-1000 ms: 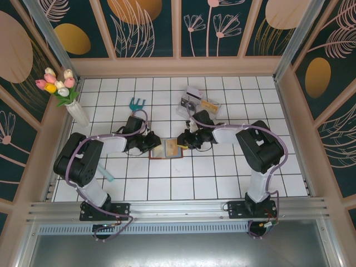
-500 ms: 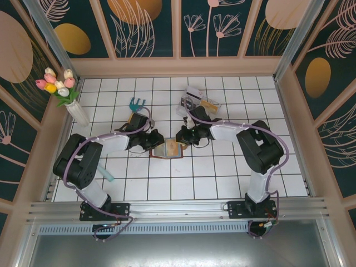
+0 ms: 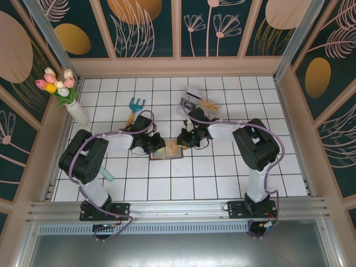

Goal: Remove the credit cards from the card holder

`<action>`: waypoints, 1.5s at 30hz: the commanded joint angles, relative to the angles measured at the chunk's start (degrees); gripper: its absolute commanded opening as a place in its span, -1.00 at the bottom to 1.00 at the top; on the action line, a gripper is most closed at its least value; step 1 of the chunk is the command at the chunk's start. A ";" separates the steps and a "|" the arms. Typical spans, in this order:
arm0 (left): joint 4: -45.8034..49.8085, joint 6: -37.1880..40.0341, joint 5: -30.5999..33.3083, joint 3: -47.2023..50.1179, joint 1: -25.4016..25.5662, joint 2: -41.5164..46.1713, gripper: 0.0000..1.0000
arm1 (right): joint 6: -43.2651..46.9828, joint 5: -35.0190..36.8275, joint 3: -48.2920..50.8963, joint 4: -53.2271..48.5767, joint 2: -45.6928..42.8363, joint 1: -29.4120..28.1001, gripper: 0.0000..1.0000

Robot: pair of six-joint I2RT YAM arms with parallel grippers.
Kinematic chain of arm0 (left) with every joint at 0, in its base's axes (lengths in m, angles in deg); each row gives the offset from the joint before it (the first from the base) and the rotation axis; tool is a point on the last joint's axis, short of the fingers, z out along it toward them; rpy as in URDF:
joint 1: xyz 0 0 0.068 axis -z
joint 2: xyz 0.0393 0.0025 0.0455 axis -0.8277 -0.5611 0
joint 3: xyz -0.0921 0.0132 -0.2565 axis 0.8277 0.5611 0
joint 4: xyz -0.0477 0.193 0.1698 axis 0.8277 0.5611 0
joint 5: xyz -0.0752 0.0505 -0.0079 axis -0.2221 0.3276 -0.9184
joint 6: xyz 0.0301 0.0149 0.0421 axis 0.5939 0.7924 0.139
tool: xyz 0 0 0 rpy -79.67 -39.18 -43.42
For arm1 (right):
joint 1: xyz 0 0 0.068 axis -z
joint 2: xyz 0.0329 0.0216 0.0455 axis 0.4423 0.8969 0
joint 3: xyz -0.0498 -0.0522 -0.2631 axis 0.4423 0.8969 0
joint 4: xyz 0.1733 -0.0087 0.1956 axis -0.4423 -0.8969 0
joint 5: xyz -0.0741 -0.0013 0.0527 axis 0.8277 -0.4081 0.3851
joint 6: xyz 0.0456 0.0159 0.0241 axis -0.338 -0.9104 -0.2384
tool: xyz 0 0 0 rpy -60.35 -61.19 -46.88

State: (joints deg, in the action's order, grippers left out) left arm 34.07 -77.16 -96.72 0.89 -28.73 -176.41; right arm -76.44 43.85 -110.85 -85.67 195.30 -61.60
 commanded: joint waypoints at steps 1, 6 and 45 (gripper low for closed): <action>0.99 -1.28 0.33 0.47 -0.06 -1.47 -0.76 | 1.41 -1.75 -0.72 -0.33 1.65 -0.33 -0.77; -0.52 -2.00 -0.11 1.57 -0.24 -2.41 -0.76 | 1.60 -2.45 -0.34 0.54 1.82 -0.33 -0.84; -22.24 -2.68 -13.08 11.28 -5.43 -3.62 -0.61 | 3.58 10.42 -2.65 -9.84 9.42 -2.69 -0.71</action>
State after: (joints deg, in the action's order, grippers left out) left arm 10.99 -81.01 -109.75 12.19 -34.22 -176.95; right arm -74.02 46.34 -115.70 -89.52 198.69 -62.91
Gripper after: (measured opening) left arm 0.192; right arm 0.144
